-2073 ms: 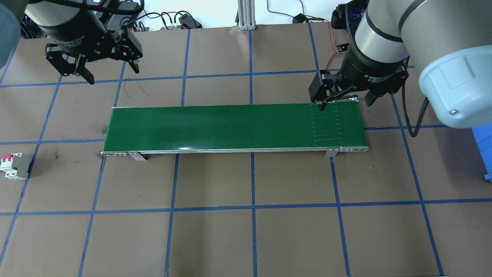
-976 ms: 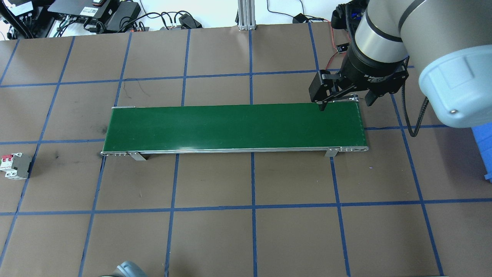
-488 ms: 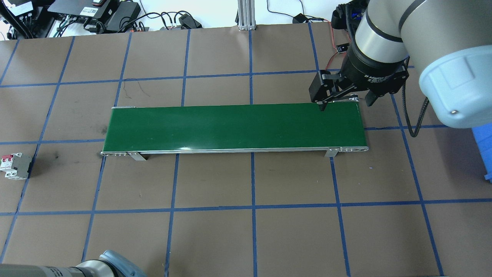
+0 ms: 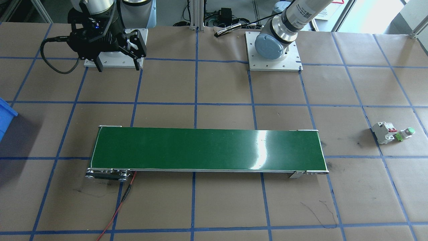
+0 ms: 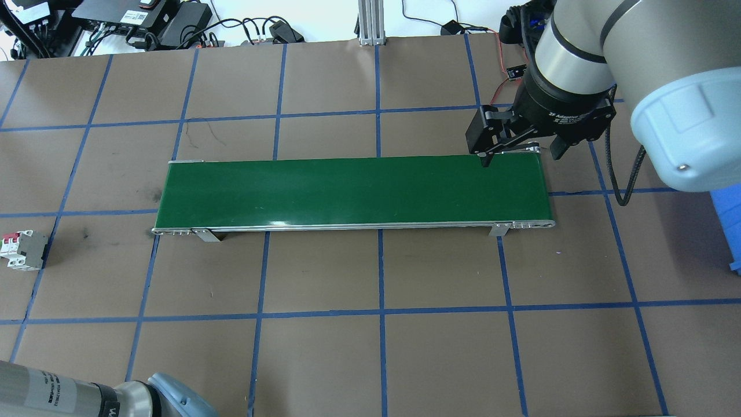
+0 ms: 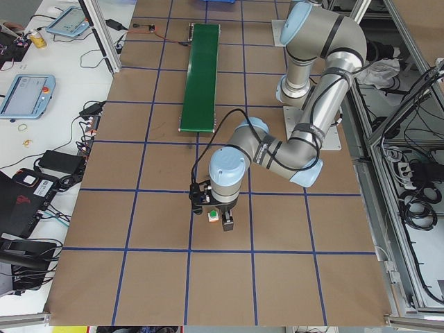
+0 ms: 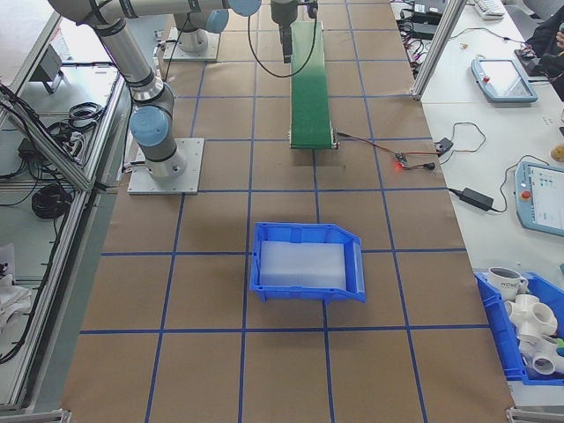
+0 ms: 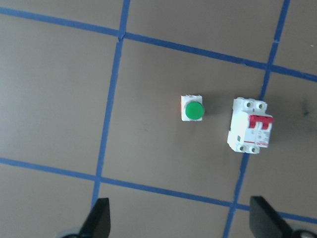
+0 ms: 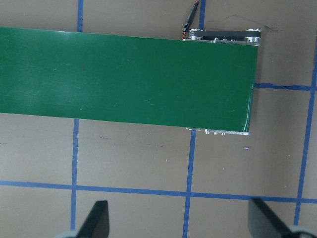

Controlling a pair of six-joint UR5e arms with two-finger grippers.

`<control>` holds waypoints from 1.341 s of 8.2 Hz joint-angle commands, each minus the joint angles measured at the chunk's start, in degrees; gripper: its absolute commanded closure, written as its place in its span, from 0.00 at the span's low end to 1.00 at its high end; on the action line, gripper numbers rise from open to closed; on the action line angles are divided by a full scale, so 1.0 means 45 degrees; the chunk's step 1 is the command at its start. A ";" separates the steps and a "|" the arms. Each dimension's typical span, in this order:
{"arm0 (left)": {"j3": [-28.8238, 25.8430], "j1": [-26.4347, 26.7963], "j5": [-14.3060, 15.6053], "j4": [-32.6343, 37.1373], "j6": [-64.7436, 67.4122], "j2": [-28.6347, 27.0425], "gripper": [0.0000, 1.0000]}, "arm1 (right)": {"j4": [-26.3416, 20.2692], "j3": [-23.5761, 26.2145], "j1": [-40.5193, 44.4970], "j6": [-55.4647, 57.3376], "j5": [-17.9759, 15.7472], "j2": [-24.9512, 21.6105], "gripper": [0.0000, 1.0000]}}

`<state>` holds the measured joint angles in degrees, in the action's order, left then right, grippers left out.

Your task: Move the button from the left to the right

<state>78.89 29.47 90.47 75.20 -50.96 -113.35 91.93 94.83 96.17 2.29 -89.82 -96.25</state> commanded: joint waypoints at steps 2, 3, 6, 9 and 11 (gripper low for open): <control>-0.0090 0.1087 -0.0884 -0.1124 -0.0258 -0.0709 0.00 | 0.0000 0.0019 0.0015 -0.0001 0.0000 -0.0016 0.00; -0.0052 0.1108 -0.1176 -0.1124 0.0032 -0.0902 0.00 | 0.0000 0.0000 0.0015 -0.0001 0.0000 -0.0016 0.00; -0.0013 0.1108 -0.2176 -0.1124 0.0055 -0.1254 0.00 | 0.0000 0.0000 -0.0004 -0.0001 0.0000 0.0003 0.00; 0.0357 0.1108 -0.0169 -0.1298 -0.0315 -0.1783 0.00 | 0.0000 0.0000 -0.0004 -0.0001 0.0000 -0.0016 0.00; 0.0456 0.1128 0.0052 -0.1281 -0.0142 -0.1977 0.00 | 0.0000 0.0000 -0.0004 -0.0001 0.0000 0.0003 0.00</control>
<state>80.42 34.46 89.14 69.55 -51.96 -121.33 91.90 94.83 96.16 2.29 -89.82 -96.26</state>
